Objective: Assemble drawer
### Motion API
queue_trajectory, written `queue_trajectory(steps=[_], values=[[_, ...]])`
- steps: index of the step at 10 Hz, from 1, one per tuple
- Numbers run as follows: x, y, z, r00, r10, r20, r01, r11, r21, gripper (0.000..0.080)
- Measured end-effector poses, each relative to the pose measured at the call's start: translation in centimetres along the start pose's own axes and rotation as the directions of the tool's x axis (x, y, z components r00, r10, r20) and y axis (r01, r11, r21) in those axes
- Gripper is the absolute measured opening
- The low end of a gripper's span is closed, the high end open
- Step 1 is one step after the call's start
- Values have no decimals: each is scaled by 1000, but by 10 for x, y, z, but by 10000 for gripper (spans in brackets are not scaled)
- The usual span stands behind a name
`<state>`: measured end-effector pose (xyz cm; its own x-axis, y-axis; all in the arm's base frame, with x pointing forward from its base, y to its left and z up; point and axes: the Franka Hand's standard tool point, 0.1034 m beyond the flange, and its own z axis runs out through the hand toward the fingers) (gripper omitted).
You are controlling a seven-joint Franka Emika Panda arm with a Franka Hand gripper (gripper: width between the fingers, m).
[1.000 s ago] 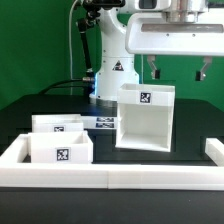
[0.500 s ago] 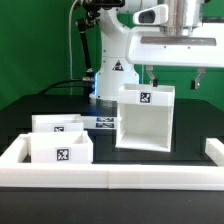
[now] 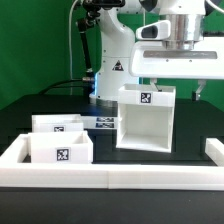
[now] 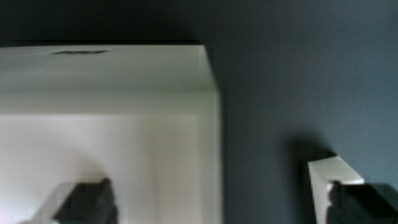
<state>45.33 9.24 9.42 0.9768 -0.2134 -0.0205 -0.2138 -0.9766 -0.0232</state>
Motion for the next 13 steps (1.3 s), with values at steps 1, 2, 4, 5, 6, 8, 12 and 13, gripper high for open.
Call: queue_trajectory(steps=[1,2,4,5,6,8,12,13], values=[[1,1,-1,1000,-5,5,5,1000,-3,426],[1,0,-1,1000,-6,3,6,1000,-2,426],[1,0,-1,1000,-7,4,7,1000,-2,108],[1,0,-1,1000,-7,4,7,1000,-2,108],[1,0,-1,1000,-8,3,8,1000,-2,36],[1,0,-1,1000,-8,3,8,1000,-2,36],[1,0,-1,1000,-8,3,8,1000,-2,36],[1,0,-1,1000,-8,3,8,1000,-2,37]])
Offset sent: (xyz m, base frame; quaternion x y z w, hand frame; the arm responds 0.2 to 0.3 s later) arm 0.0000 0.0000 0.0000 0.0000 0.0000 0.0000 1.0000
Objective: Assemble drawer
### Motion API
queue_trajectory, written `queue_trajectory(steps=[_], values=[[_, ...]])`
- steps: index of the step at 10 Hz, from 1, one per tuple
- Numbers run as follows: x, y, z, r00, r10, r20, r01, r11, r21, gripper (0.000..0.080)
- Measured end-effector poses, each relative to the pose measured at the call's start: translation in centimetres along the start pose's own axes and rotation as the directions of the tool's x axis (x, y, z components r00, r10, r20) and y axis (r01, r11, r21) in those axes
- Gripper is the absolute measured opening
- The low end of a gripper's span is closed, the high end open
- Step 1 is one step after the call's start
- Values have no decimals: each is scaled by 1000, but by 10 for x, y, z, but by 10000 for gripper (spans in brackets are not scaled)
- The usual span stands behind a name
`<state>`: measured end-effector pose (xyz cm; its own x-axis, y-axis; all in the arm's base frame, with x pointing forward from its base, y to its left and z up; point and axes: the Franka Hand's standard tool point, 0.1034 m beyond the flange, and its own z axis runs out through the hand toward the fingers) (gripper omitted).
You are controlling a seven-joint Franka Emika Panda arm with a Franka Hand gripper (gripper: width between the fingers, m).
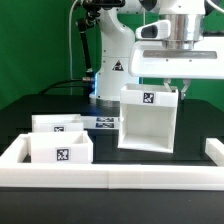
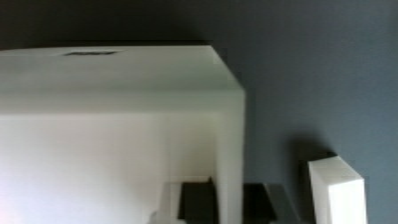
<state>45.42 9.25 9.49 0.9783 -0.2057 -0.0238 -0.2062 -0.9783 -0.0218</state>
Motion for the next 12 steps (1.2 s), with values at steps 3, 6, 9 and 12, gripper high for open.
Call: queue_trajectory(steps=[3,6,9,12], values=[[27,-7,-1,999,-33,-19,33,999,14,38],[64,-15,-2,999,-28,-41,30,999,35,38],[99,-25,-3,997,-12,-73,17,998,57,38],[121,-29,-4,995,-12,-96,18,998,68,38]])
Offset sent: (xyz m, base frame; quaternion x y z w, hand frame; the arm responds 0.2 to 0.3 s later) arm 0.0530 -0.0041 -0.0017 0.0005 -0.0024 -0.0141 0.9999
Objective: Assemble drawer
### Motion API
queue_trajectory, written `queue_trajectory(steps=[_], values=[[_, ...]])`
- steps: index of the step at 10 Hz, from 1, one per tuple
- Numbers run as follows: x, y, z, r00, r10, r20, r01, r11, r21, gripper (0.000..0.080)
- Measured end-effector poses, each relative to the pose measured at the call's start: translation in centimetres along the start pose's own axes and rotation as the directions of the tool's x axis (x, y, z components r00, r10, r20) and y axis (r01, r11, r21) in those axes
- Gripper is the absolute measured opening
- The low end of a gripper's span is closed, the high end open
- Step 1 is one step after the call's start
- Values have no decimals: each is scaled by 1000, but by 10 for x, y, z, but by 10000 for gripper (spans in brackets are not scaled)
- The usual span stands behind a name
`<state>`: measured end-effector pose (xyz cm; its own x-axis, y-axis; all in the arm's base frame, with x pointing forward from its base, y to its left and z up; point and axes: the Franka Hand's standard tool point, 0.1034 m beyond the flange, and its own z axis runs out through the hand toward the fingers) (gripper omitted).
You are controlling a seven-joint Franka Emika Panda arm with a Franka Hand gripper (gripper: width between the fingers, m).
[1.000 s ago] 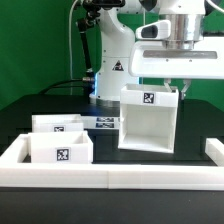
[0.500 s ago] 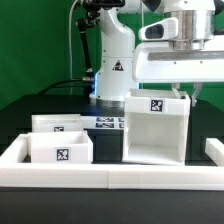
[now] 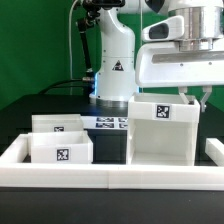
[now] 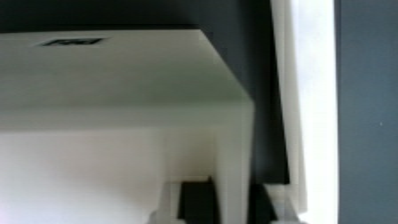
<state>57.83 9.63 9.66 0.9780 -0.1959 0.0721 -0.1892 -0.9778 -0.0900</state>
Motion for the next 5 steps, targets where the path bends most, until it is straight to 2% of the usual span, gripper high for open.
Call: queue_trajectory(steps=[3,5], values=[[0,-1,-1,1000,0,-1,0,1000,0,38],[0,-5,-2,990,143,1,-143,990,11,38]])
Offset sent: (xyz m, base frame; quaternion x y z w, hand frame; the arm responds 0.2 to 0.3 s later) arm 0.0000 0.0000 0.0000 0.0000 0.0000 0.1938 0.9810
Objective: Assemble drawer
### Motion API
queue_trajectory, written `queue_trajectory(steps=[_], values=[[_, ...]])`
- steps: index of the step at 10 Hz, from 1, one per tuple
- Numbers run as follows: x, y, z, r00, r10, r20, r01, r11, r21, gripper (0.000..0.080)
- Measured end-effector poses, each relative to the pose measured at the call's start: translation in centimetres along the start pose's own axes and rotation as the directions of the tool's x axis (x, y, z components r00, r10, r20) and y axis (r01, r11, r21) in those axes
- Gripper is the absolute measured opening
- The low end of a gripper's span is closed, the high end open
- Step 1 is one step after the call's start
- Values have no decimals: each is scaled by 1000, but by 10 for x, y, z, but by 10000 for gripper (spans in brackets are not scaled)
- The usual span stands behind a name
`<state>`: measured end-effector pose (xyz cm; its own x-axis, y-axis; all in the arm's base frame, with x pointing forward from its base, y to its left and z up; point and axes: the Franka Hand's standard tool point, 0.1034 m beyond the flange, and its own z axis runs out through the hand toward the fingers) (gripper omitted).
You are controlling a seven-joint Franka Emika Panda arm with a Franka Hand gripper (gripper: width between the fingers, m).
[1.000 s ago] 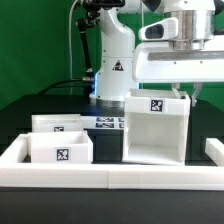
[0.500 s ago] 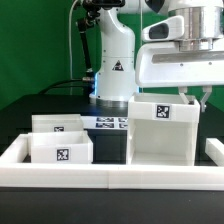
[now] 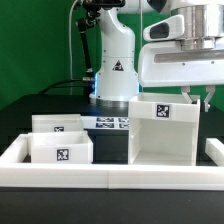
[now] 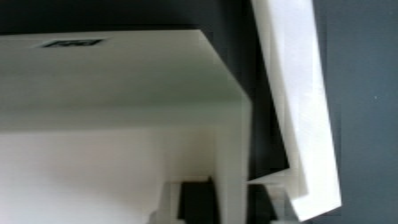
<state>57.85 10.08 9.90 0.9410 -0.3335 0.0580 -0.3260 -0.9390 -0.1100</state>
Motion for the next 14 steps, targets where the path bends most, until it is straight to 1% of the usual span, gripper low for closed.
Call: queue_trajectory(steps=[1,3,4,5,7,8,9,12,13,14], values=[[-1,-2,0,999,49,0,-49,999,1,38],[-1,-8,0,969,248,-5,-248,969,11,38],[2,-10,-2,935,356,2,-356,934,20,38],[2,-10,-2,903,431,9,-431,902,18,38],[5,-7,-2,833,553,27,-553,832,31,38],[3,-10,-3,804,594,31,-595,803,32,38],[3,-10,-3,794,606,32,-607,794,32,38],[3,-10,-2,635,770,56,-772,635,29,38],[5,-7,-2,604,794,64,-797,604,30,38],[10,-6,-3,533,842,83,-846,533,32,38]])
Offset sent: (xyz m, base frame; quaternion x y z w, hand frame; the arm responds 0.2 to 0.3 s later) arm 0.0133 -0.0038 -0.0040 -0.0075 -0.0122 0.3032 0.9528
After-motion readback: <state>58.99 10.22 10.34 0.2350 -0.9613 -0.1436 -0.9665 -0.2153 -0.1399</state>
